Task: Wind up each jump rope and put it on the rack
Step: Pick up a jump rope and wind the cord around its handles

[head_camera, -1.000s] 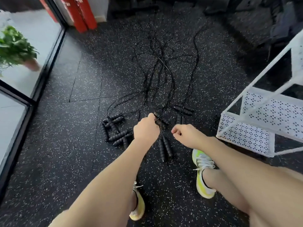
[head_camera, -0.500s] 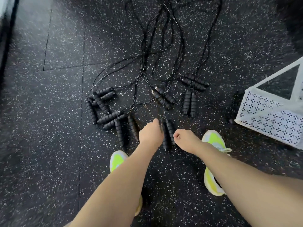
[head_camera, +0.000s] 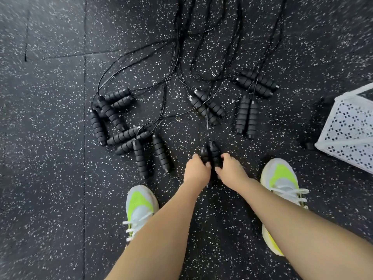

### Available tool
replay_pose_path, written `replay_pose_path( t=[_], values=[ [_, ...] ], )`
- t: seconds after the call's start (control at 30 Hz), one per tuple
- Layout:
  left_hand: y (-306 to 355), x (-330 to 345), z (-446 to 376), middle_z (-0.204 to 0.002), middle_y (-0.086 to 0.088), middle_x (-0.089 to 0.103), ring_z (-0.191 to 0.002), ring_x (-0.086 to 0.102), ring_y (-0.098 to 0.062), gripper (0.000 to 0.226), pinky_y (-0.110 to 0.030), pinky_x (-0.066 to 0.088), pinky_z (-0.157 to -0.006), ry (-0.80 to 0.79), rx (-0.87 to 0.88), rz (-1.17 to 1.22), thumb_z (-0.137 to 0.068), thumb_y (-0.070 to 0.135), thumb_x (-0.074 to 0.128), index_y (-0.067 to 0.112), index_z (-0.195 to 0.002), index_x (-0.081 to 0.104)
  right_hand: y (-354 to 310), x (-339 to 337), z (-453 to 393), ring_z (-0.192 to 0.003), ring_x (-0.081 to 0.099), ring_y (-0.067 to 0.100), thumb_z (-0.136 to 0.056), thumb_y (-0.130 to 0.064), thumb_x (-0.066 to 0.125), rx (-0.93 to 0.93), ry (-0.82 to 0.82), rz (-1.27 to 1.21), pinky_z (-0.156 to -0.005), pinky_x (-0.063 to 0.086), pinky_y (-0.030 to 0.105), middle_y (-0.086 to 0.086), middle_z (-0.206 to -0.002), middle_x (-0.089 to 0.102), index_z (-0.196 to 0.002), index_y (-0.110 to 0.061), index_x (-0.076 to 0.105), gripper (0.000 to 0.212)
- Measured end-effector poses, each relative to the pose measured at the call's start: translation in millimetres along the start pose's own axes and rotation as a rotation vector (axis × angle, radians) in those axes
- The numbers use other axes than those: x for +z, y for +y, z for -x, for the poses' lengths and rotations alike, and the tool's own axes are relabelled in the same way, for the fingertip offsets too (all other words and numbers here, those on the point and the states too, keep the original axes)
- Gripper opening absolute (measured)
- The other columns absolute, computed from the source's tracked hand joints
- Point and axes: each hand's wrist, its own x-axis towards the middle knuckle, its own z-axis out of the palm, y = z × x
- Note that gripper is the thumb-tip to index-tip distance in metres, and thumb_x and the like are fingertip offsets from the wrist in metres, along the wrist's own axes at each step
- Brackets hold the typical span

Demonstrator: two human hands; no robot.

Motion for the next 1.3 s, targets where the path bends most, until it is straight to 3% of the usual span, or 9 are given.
replay_pose_path(
  t=[0.13, 0.33, 0.57, 0.7, 0.8, 0.9, 1.03, 1.17, 1.3],
  values=[
    [0, 6, -3, -0.128, -0.009, 0.061, -0.109, 0.057, -0.024, 0.031, -0.029, 0.040, -0.084, -0.007, -0.084, 0.240, -0.102, 0.018, 0.047, 0.009, -0.131, 0.051, 6, 5, -4, -0.111, 0.060, 0.022, -0.092, -0.022, 0.072, 0.034, -0.043, -0.148, -0.093, 0.048, 0.035, 0.002, -0.123, 0.064, -0.141, -0.016, 0.045, 0.056],
    [4, -3, 11, -0.111, 0.003, 0.064, -0.103, 0.063, -0.019, 0.069, -0.037, 0.052, -0.092, -0.027, -0.156, 0.516, -0.079, 0.067, 0.072, 0.015, -0.119, 0.053, -3, -2, 13, -0.082, 0.063, 0.009, -0.085, -0.012, 0.078, -0.092, -0.197, -0.334, -0.068, 0.053, 0.025, -0.008, -0.103, 0.068, -0.115, -0.030, 0.054, 0.041],
    [27, -41, 59, -0.103, 0.002, 0.067, -0.084, 0.061, -0.010, 0.047, -0.026, 0.043, -0.066, 0.045, -0.038, 0.379, -0.076, 0.044, 0.077, 0.016, -0.109, 0.058, -23, -46, 67, -0.083, 0.065, 0.022, -0.085, -0.002, 0.063, -0.048, -0.331, -0.464, -0.072, 0.052, 0.036, 0.015, -0.095, 0.071, -0.105, -0.006, 0.065, 0.021],
    [46, -69, 101, -0.102, 0.006, 0.066, -0.085, 0.060, -0.008, 0.051, -0.026, 0.043, -0.068, 0.089, 0.091, 0.319, -0.071, 0.044, 0.079, 0.019, -0.110, 0.058, -42, -84, 92, -0.084, 0.068, 0.020, -0.089, -0.007, 0.060, -0.115, -0.065, -0.246, -0.068, 0.054, 0.033, 0.001, -0.104, 0.069, -0.127, -0.017, 0.053, 0.040],
    [58, -96, 133, -0.098, 0.005, 0.065, -0.082, 0.059, -0.007, 0.043, -0.028, 0.047, -0.068, 0.127, 0.187, 0.264, -0.070, 0.039, 0.078, 0.020, -0.102, 0.056, -60, -119, 114, -0.084, 0.061, 0.013, -0.098, -0.009, 0.056, -0.273, 0.160, -0.160, -0.071, 0.044, 0.027, -0.004, -0.111, 0.064, -0.159, -0.026, 0.020, 0.073],
    [67, -125, 167, -0.089, 0.005, 0.061, -0.075, 0.055, -0.010, 0.041, -0.031, 0.045, -0.060, 0.124, 0.326, 0.122, -0.068, 0.039, 0.079, 0.021, -0.089, 0.049, -86, -158, 140, -0.082, 0.057, 0.013, -0.099, -0.001, 0.051, -0.422, 0.245, -0.046, -0.069, 0.047, 0.029, 0.000, -0.116, 0.054, -0.161, -0.037, 0.003, 0.086],
    [75, -160, 212, -0.088, 0.005, 0.061, -0.076, 0.056, -0.012, 0.039, -0.031, 0.041, -0.059, 0.119, 0.477, 0.033, -0.069, 0.039, 0.077, 0.022, -0.090, 0.049, -106, -194, 161, -0.106, 0.062, 0.032, -0.094, -0.004, 0.057, -0.606, 0.280, 0.088, -0.094, 0.050, 0.042, 0.014, -0.125, 0.059, -0.159, -0.029, 0.025, 0.077],
    [80, -186, 249, -0.080, 0.008, 0.059, -0.069, 0.051, -0.011, 0.036, -0.033, 0.044, -0.062, 0.182, 0.596, 0.062, -0.069, 0.036, 0.077, 0.025, -0.085, 0.046, -110, -213, 185, -0.101, 0.065, 0.032, -0.098, -0.003, 0.049, -0.572, 0.390, -0.024, -0.084, 0.048, 0.033, 0.014, -0.113, 0.069, -0.132, -0.012, 0.057, 0.036],
    [94, -200, 280, -0.081, 0.008, 0.060, -0.070, 0.054, -0.013, 0.036, -0.034, 0.046, -0.063, 0.312, 0.673, 0.148, -0.068, 0.035, 0.076, 0.027, -0.085, 0.045, -114, -212, 222, -0.091, 0.063, 0.036, -0.100, 0.000, 0.044, -0.584, 0.411, -0.200, -0.072, 0.044, 0.028, 0.012, -0.103, 0.072, -0.112, -0.010, 0.067, 0.029]
  ],
)
